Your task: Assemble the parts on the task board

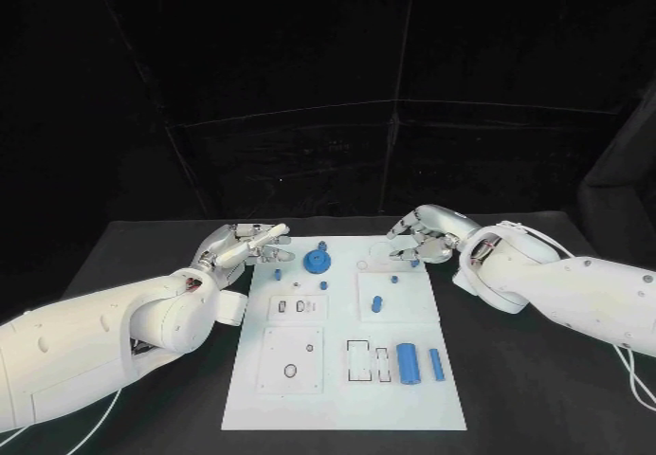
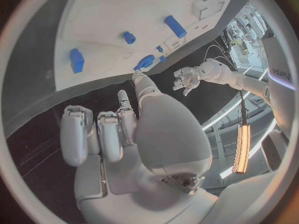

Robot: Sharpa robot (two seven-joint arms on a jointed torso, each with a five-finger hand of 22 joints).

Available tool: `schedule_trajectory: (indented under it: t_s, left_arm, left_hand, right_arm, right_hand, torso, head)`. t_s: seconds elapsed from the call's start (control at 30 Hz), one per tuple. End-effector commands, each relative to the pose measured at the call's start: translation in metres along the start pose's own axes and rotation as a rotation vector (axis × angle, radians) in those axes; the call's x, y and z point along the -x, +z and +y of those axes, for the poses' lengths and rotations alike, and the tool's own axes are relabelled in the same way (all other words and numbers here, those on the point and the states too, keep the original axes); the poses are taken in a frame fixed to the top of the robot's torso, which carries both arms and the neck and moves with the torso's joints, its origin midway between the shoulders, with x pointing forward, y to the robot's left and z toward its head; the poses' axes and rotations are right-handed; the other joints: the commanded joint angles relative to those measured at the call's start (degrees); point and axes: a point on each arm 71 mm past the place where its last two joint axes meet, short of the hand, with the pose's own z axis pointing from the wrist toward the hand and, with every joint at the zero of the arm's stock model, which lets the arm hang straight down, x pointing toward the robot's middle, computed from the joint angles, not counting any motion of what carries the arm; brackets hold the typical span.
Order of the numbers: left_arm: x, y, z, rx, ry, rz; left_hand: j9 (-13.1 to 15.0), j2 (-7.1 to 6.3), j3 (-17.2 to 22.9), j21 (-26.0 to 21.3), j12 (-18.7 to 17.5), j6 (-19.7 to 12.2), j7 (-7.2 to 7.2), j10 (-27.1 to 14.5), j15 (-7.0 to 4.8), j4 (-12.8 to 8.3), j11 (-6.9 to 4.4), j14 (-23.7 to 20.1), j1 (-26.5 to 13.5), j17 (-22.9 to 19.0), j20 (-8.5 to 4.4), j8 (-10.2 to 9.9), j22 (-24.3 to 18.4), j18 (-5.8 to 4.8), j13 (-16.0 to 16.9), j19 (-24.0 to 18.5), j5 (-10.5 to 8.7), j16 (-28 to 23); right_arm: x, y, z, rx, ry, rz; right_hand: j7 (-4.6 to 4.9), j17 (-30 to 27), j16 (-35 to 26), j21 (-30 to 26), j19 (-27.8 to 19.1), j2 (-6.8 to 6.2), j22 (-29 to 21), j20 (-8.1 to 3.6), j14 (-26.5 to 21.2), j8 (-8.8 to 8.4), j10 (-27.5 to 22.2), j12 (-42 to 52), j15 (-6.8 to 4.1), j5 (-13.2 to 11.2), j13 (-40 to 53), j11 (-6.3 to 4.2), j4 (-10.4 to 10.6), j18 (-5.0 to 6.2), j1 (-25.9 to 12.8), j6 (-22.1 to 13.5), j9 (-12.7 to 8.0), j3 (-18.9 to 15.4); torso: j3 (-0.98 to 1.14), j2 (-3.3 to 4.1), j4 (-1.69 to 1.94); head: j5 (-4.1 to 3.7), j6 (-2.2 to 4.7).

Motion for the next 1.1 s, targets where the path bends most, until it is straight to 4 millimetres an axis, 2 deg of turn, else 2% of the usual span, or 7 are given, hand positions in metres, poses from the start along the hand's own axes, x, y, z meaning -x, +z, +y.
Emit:
schedule_trajectory:
  t_s: [0.03, 0.13, 0.3, 0.53, 0.77, 0.93, 1.1]
  left_arm:
    - [-0.003, 0.001, -0.001, -0.013, -0.01, 0.019]
    - [-0.004, 0.002, -0.001, -0.013, -0.011, 0.023]
    - [-0.006, 0.003, 0.0, -0.013, -0.013, 0.027]
    - [-0.008, 0.004, 0.002, -0.011, -0.015, 0.03]
    - [-0.01, 0.004, 0.003, -0.009, -0.016, 0.033]
    - [-0.011, 0.005, 0.003, -0.009, -0.017, 0.035]
    - [-0.01, 0.005, 0.004, -0.008, -0.017, 0.034]
  left_hand:
    - [0.03, 0.32, 0.01, -0.31, -0.3, 0.24, 0.01, 0.04, 0.29, -0.37, -0.1, -0.28, 0.1, 0.08, -0.05, -0.25, -0.07, 0.33, -0.03, 0.29, -0.14, -0.2]
    - [0.03, 0.35, 0.02, -0.34, -0.3, 0.24, 0.01, 0.04, 0.29, -0.41, -0.1, -0.32, 0.12, 0.09, -0.04, -0.25, -0.09, 0.33, -0.03, 0.28, -0.14, -0.24]
    - [0.03, 0.37, 0.03, -0.37, -0.3, 0.25, 0.0, 0.05, 0.3, -0.44, -0.09, -0.35, 0.14, 0.1, -0.04, -0.25, -0.1, 0.33, -0.03, 0.26, -0.14, -0.27]
    - [0.03, 0.37, 0.03, -0.37, -0.3, 0.25, 0.0, 0.05, 0.3, -0.44, -0.09, -0.35, 0.14, 0.1, -0.04, -0.25, -0.1, 0.33, -0.03, 0.26, -0.14, -0.27]
    - [0.03, 0.37, 0.03, -0.37, -0.3, 0.25, 0.0, 0.05, 0.3, -0.44, -0.09, -0.35, 0.14, 0.1, -0.04, -0.25, -0.1, 0.33, -0.03, 0.26, -0.14, -0.27]
    - [0.03, 0.37, 0.03, -0.37, -0.3, 0.25, 0.0, 0.05, 0.3, -0.44, -0.09, -0.35, 0.14, 0.1, -0.04, -0.25, -0.1, 0.33, -0.03, 0.26, -0.14, -0.27]
    - [0.03, 0.37, 0.03, -0.37, -0.3, 0.25, 0.0, 0.05, 0.3, -0.44, -0.09, -0.35, 0.14, 0.1, -0.04, -0.25, -0.1, 0.33, -0.03, 0.26, -0.14, -0.27]
  right_arm:
    - [0.006, -0.008, -0.009, 0.022, 0.135, 0.013]
    - [0.014, -0.016, -0.025, -0.009, 0.144, 0.002]
    - [0.021, -0.022, -0.045, -0.047, 0.128, -0.01]
    - [0.023, -0.023, -0.057, -0.076, 0.091, 0.01]
    - [0.021, -0.019, -0.062, -0.087, 0.059, 0.025]
    - [0.015, -0.016, -0.063, -0.09, 0.051, 0.042]
    - [0.008, -0.015, -0.063, -0.09, 0.051, 0.056]
  right_hand:
    - [0.09, 10.99, 0.18, 0.18, 0.72, -0.05, 3.08, -0.39, 5.14, 0.21, 0.01, 0.14, -0.53, 0.18, 4.7, -0.41, -0.44, -0.61, 0.54, 0.07, -0.11, 0.01]
    - [0.13, 11.01, 0.19, 0.19, 0.73, -0.06, 3.1, -0.39, 5.14, 0.11, 0.01, 0.13, -0.51, 0.01, 4.7, -0.38, -0.61, -0.62, 0.65, -0.12, -0.16, -0.02]
    - [0.34, 11.14, 0.24, 0.24, 0.77, 0.02, 3.2, -0.32, 5.17, -0.35, 0.06, 0.09, -0.38, -0.96, 4.69, -0.2, -1.19, -0.64, 0.89, -0.99, -0.3, -0.22]
    - [0.47, 11.09, 0.21, 0.24, 0.77, 0.1, 3.2, -0.22, 5.16, -0.6, -0.02, -0.03, -0.27, -1.62, 4.58, -0.08, -1.72, -0.64, 1.21, -1.51, -0.32, -0.31]
    - [0.54, 11.04, 0.18, 0.23, 0.75, 0.08, 3.17, -0.16, 5.15, -0.7, -0.23, -0.27, -0.22, -1.94, 4.35, -0.02, -2.18, -0.63, 1.57, -1.73, -0.31, -0.35]
    - [0.57, 11.06, 0.19, 0.23, 0.74, 0.16, 3.17, -0.14, 5.15, -0.76, -0.2, -0.24, -0.2, -2.05, 4.39, 0.01, -2.32, -0.63, 1.67, -1.86, -0.31, -0.34]
    - [0.57, 11.08, 0.2, 0.23, 0.75, 0.23, 3.18, -0.13, 5.15, -0.75, -0.2, -0.23, -0.19, -2.09, 4.4, 0.01, -2.37, -0.63, 1.73, -1.85, -0.3, -0.31]
  torso:
    - [0.33, -0.12, -0.53]
    - [0.62, -0.16, -0.77]
    - [0.28, -0.06, -0.31]
    - [0.08, -0.07, -0.17]
    - [0.13, -0.06, -0.2]
    - [-0.04, -0.12, -0.1]
    - [0.08, -0.12, -0.25]
  head:
    - [-0.28, 0.18]
    - [-0.28, 0.25]
    - [-0.74, 0.15]
    - [-0.78, -0.09]
    - [-0.63, -0.21]
    - [-0.83, -0.44]
    - [-0.68, -0.59]
